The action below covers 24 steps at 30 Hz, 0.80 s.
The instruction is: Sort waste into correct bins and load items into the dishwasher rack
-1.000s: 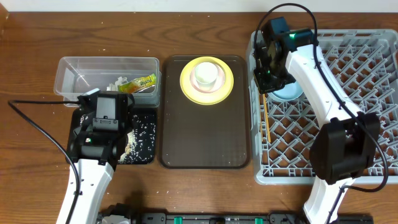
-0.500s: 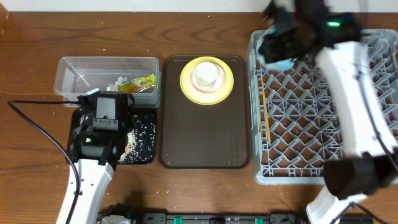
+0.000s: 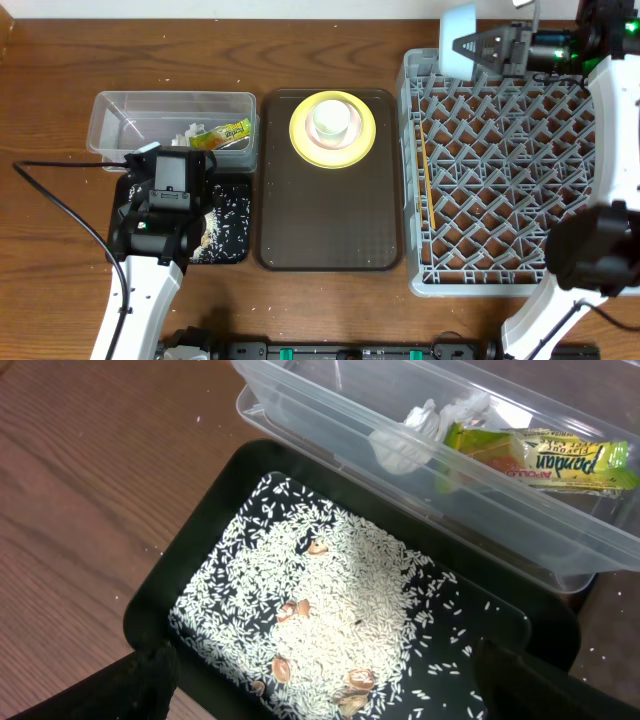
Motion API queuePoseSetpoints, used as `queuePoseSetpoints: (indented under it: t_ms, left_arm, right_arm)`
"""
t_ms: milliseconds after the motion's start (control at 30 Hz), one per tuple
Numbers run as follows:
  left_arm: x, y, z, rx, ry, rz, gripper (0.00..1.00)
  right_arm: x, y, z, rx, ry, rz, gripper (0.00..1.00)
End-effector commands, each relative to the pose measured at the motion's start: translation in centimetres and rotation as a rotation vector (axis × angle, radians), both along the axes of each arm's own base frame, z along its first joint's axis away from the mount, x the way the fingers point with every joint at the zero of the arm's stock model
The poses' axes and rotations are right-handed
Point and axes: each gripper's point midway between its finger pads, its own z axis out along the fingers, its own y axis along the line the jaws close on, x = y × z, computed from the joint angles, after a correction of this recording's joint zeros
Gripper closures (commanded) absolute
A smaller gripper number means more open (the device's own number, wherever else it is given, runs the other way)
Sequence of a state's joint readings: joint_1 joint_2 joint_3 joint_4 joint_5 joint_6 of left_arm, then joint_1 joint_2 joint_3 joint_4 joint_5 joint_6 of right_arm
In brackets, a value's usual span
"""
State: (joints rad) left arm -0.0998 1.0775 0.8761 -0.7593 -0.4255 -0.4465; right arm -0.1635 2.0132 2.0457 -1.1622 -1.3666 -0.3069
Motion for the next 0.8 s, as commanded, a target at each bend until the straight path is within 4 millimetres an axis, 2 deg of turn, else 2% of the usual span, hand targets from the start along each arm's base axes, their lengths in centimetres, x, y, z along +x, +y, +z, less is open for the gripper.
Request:
queuePoseSetpoints:
  t_ms: [0, 267, 467, 600, 767]
  left_arm:
    - [0.2, 0.4, 0.7, 0.016, -0.013, 0.010, 0.04]
    - [0.2, 0.4, 0.7, 0.015, -0.013, 0.010, 0.04]
    - [0.2, 0.4, 0.7, 0.016, -0.013, 0.010, 0.04]
    - [0.2, 0.4, 0.7, 0.015, -0.013, 0.010, 0.04]
    - [0.2, 0.4, 0.7, 0.015, -0.013, 0.010, 0.04]
  right_arm:
    - [0.0, -0.2, -0.2, 0.167, -0.050, 0.072, 0.99]
    - [1.7, -0.4, -8.2, 0.194, 0.077, 0.065, 0.99]
    - [2.2, 0.7, -12.9, 0.212, 0.173, 0.082, 0.99]
    - [2.2, 1.6, -14.4, 0.216, 0.208, 0.099, 0.99]
    - [2.2, 2.2, -14.4, 0.212, 0.195, 0.113, 0.99]
